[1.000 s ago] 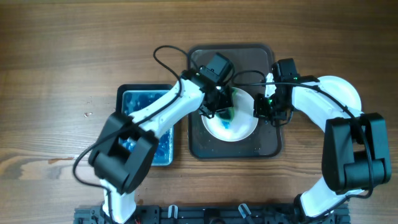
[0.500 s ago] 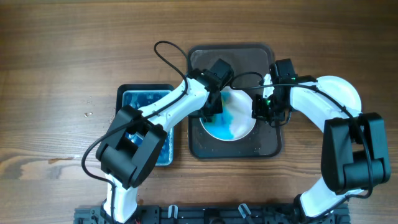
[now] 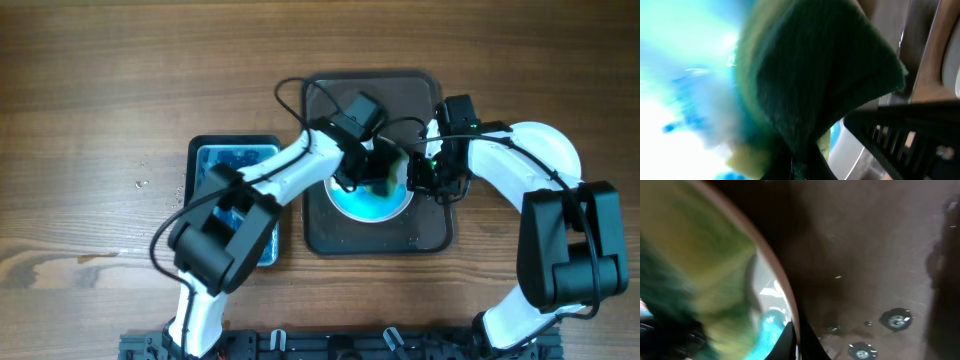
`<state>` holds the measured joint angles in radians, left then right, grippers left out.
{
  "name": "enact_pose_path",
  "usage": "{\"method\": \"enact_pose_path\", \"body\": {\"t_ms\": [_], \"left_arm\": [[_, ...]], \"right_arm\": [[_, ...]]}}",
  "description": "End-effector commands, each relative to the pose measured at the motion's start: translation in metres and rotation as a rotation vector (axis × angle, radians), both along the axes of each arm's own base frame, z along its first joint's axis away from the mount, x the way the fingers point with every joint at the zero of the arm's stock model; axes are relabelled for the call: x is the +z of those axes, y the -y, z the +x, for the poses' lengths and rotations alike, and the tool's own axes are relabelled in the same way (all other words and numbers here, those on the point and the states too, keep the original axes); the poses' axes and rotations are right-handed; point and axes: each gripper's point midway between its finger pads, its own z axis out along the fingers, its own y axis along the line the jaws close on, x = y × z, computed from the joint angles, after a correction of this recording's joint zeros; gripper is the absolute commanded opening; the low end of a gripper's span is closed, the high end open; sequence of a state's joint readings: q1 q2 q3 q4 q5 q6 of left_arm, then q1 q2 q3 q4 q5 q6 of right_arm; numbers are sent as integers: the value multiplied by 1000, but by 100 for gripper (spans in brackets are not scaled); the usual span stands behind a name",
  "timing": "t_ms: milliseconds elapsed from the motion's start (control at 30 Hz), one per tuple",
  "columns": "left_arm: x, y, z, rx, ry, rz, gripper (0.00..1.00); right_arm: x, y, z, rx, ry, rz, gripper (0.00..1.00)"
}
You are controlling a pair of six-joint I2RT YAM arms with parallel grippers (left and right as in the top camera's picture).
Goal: Clean dirty plates on tray and stack at the side
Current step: 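Scrub the plate held by the right gripper with the sponge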
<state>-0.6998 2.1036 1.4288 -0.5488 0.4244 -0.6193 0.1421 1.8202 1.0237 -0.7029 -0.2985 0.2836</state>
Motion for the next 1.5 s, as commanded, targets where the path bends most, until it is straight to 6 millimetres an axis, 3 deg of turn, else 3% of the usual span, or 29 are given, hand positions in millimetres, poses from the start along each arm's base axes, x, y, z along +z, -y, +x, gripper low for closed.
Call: {"method": "enact_pose_path", "body": {"t_ms": [0, 133, 200, 300, 400, 467, 533, 667, 867, 1167, 1333, 1467], "left_arm": [[-13, 18, -42, -76, -164, -54, 4], [-19, -2, -50, -129, -176, 10, 4], [-29, -29, -44, -88, -177, 128, 4], [-41, -87, -29, -8, -139, 373, 4], [-40, -142, -12, 52, -79, 589, 4], [-36, -161, -2, 79, -43, 654, 4], [-34, -167, 5, 99, -23, 663, 4], [-36, -147, 14, 114, -17, 553, 4], [-24, -65, 12, 125, -86, 182, 4], [-9, 14, -10, 44, -20, 17, 4], [0, 42, -11, 4, 48, -53, 4], [3, 42, 1, 25, 87, -66, 4]], "right_arm": [[-17, 21, -8, -13, -37, -118, 4], [-17, 21, -9, -13, -40, -118, 4], [-17, 21, -9, -13, -40, -118, 5], [-17, 21, -9, -13, -41, -118, 4], [-17, 21, -9, -12, -42, -119, 4], [-17, 21, -9, -13, -41, -118, 4], [-17, 21, -9, -13, -40, -118, 4], [-17, 21, -9, -12, -41, -119, 4], [-17, 21, -9, 3, -35, -118, 4], [-17, 21, -9, 11, -34, -118, 4], [-17, 21, -10, 13, -39, -119, 5], [-17, 20, -12, 19, -43, -120, 4]]}}
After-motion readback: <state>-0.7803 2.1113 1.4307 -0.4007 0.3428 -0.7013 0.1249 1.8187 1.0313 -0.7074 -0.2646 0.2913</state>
